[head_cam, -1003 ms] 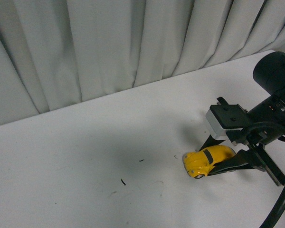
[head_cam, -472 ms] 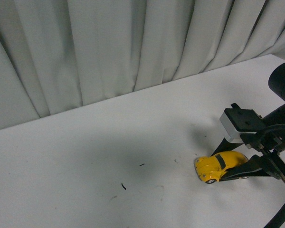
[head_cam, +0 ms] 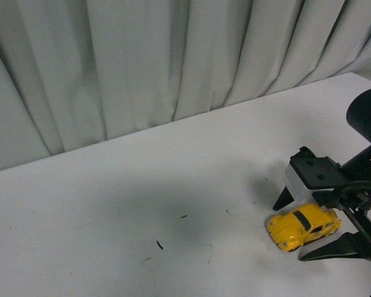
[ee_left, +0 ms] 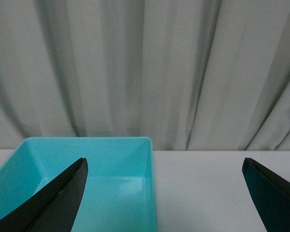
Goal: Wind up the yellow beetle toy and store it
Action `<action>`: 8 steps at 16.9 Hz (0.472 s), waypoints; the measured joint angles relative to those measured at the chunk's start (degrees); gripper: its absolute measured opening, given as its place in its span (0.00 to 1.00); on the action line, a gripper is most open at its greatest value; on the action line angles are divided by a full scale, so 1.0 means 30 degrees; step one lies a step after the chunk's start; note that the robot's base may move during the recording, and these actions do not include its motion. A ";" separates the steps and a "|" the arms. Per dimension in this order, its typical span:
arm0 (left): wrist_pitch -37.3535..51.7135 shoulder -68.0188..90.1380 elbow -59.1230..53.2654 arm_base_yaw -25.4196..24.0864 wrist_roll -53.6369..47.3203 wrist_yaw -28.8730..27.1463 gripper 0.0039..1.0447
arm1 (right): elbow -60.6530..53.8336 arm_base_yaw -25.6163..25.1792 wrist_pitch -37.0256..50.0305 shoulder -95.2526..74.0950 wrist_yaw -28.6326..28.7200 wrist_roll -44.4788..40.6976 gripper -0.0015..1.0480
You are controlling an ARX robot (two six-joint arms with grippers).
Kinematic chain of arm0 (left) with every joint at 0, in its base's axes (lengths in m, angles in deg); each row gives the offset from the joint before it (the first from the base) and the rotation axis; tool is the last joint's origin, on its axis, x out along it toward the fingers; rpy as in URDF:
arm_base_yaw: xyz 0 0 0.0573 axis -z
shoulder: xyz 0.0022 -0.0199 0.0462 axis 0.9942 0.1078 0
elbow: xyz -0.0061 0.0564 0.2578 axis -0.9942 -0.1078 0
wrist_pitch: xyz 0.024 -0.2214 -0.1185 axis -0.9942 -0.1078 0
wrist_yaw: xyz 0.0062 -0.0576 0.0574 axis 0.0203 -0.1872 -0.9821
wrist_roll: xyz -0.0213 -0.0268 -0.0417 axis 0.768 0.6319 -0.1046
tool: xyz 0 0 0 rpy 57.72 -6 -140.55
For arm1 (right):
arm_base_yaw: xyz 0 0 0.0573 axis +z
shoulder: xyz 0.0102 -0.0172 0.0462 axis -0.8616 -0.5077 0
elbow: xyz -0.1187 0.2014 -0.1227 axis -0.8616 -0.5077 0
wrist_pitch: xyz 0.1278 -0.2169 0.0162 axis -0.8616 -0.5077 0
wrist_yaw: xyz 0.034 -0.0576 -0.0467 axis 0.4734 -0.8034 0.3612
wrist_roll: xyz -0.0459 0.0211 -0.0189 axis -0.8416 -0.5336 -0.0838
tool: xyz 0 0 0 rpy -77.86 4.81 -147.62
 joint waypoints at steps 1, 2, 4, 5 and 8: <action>-0.0007 0.0000 0.0000 0.0000 0.0007 0.0000 0.94 | -0.0007 0.0131 0.0058 0.0007 0.0000 0.0000 0.95; -0.0007 0.0000 0.0000 0.0000 0.0000 0.0000 0.94 | -0.0007 0.0248 0.0066 0.0044 -0.0015 0.0022 0.94; 0.0000 0.0000 0.0000 0.0000 0.0000 0.0000 0.94 | -0.0007 0.0277 0.0066 0.0087 -0.0044 0.0073 0.93; -0.0007 0.0000 0.0000 0.0000 0.0000 0.0000 0.94 | -0.0007 0.0364 0.0095 0.0124 -0.0146 0.0109 0.93; 0.0000 0.0000 0.0000 0.0000 0.0000 -0.0007 0.94 | -0.0044 0.0474 0.0204 0.0131 -0.0146 0.0175 0.93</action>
